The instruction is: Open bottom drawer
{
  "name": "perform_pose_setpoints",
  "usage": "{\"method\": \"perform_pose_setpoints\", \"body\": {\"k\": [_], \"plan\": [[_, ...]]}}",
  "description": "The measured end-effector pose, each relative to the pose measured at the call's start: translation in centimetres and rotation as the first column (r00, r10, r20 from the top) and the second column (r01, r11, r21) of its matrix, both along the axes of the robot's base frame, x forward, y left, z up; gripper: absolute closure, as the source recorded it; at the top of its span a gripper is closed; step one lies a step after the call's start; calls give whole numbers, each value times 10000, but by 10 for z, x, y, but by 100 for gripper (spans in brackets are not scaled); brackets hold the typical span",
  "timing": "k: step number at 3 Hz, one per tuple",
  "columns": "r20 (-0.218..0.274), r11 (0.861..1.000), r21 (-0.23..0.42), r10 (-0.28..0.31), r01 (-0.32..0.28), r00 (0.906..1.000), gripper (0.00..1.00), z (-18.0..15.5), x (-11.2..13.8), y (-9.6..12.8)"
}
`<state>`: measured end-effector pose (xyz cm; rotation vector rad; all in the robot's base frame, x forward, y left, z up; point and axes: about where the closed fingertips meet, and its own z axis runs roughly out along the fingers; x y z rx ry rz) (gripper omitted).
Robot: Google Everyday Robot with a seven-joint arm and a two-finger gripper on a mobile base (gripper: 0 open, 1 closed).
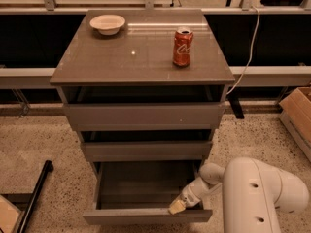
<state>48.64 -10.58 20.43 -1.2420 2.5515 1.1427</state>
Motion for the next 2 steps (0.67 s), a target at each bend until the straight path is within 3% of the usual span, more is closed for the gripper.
{"method": "perform_pose_setpoints", "body": {"k": [1,2], "plan": [[-455,9999,1,148,-148,9989,100,1,-22,1],[-455,9999,1,149,-149,9989,100,1,-22,1]]}}
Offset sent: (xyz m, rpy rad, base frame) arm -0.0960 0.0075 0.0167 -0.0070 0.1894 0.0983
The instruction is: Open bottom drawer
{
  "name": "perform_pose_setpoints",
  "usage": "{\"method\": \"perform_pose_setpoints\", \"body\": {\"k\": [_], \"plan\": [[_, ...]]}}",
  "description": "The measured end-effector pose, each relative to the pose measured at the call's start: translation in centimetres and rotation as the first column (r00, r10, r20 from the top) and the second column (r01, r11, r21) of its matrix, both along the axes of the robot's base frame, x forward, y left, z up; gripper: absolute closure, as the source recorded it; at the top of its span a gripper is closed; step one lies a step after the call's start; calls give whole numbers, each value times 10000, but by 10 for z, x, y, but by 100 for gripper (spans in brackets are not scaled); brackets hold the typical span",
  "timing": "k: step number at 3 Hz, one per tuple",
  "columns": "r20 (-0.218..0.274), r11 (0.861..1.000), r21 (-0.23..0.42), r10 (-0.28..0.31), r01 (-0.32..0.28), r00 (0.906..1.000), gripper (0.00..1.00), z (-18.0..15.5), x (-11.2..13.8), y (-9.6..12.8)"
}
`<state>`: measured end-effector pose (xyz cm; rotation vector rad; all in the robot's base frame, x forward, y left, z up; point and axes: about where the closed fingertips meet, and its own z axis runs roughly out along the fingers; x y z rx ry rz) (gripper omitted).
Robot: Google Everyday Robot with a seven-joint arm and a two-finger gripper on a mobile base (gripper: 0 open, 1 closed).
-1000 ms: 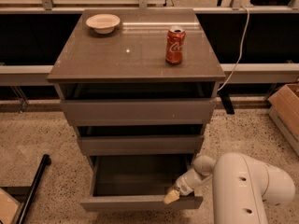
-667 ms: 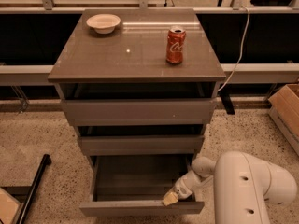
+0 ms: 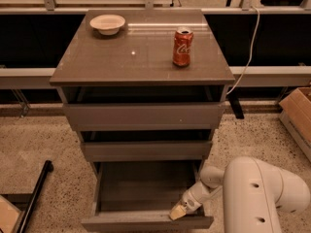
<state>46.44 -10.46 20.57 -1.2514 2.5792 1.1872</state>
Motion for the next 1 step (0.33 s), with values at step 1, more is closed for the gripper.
{"method": "perform_pose_setpoints", "body": {"k": [1], "plan": [[21,9993,341,126,-126,9999,74,22,-24,7]]}}
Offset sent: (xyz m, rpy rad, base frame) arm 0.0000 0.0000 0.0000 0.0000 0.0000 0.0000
